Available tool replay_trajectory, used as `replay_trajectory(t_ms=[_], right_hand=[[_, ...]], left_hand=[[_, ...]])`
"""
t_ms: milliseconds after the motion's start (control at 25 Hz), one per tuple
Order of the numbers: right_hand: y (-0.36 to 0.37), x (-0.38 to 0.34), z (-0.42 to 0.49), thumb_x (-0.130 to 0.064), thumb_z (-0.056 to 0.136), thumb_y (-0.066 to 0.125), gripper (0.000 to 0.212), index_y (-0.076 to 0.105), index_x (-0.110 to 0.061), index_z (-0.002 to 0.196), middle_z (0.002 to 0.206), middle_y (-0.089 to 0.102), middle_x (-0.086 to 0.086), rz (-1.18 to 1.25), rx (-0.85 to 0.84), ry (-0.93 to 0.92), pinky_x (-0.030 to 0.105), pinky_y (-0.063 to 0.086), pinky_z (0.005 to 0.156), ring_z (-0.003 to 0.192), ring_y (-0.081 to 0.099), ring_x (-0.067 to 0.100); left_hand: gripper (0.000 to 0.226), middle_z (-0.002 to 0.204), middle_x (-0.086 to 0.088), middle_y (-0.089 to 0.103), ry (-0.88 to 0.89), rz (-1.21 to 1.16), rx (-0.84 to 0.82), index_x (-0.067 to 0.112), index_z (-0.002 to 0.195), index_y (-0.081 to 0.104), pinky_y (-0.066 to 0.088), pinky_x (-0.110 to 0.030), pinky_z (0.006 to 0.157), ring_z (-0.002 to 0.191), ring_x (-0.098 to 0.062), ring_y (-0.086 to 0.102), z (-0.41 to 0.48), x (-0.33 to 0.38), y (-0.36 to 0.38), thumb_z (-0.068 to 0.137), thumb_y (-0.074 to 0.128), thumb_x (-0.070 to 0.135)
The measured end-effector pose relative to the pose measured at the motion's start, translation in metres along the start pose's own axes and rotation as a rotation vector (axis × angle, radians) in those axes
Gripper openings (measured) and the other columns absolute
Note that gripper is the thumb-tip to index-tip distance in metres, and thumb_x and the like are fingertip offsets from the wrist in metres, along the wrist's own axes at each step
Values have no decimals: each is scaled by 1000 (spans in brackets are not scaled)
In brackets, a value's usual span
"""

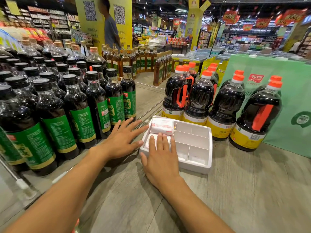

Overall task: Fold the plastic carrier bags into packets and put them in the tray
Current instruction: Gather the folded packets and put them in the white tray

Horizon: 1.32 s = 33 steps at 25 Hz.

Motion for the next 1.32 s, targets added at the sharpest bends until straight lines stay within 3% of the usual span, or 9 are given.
replay_trajectory(t_ms=[200,320,440,560,680,880,1320], right_hand=[[-19,9,-6,-55,95,8,80,29,-12,159,167,22,16,69,72,-74,52,13,126,156,16,31],[-37,24,-6,-52,103,24,68,30,-15,159,167,23,13,118,137,-69,48,19,126,156,18,27],[-48,49,-12,-48,104,35,65,27,-16,160,168,19,12,116,150,-52,46,18,125,156,16,27],[-56,85,-25,-42,98,43,60,41,-16,152,161,37,14,93,198,-7,48,34,119,148,35,32],[-55,128,-45,-43,94,46,60,46,-15,148,156,44,15,69,197,35,50,39,115,144,41,34],[-57,202,-100,-50,96,42,69,34,-21,158,166,27,7,26,174,128,46,27,123,154,24,25],[-99,384,-247,-52,90,44,69,48,-20,151,157,46,7,-9,218,412,43,40,116,145,43,25]], left_hand=[[66,170,12,10,17,-36,6,53,157,5,4,-53,126,156,-14,-1,3,3,-11,98,30,69],[69,169,12,11,22,-48,-11,53,157,5,8,-52,126,156,-14,2,5,12,-18,93,24,73],[69,169,9,16,54,-50,36,50,159,10,11,-48,126,156,-16,8,7,28,-27,96,31,67],[67,166,5,25,108,-53,136,40,159,25,14,-43,126,153,-18,18,11,53,-40,96,39,58],[64,166,4,27,129,-36,175,35,159,30,12,-42,126,152,-18,20,15,82,-41,98,37,56],[69,168,5,22,159,27,170,38,159,27,6,-46,127,155,-20,14,27,129,-23,97,26,66],[68,163,0,34,459,-100,152,32,156,37,17,-44,126,152,-25,26,80,343,7,97,36,64]])
Point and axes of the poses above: each hand's wrist, its own z-axis towards the middle knuckle, its own y-axis out of the palm, x = y × z, the point moved 8 cm from there along z, towards the middle knuckle
